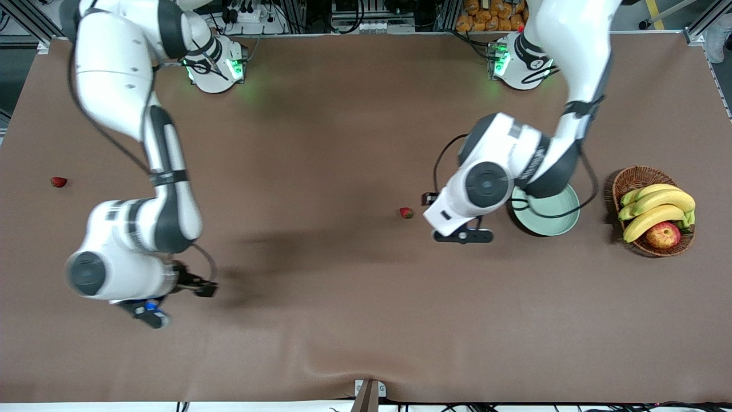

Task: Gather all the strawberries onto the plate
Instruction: 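Return the right gripper to a strawberry while the left gripper reaches mid-table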

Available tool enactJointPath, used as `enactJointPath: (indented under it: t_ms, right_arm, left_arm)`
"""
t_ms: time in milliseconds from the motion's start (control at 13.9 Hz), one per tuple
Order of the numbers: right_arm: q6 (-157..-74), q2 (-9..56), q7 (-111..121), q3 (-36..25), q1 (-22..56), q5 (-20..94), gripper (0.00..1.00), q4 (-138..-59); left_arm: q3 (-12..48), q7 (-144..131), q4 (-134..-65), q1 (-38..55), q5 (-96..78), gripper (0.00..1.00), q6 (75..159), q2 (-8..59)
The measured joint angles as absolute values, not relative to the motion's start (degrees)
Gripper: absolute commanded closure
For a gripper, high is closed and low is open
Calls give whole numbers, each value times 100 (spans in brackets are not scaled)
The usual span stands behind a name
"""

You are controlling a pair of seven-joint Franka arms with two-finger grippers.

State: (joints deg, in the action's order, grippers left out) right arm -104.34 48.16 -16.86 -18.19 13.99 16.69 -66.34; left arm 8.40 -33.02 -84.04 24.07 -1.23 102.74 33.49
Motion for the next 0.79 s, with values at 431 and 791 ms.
enactJointPath:
  t_ms: [431, 791]
  right_arm:
    - [-10288, 4822, 1555, -1876, -29, 1520, 0, -6723]
    - [-10927, 4962, 2811, -1886, -703, 1256, 0, -6879]
  left_arm:
    - [849, -5120, -8401, 2886, -123, 0, 11335, 4156]
    - [840, -6202, -8401, 3166, -123, 0, 11866, 4402]
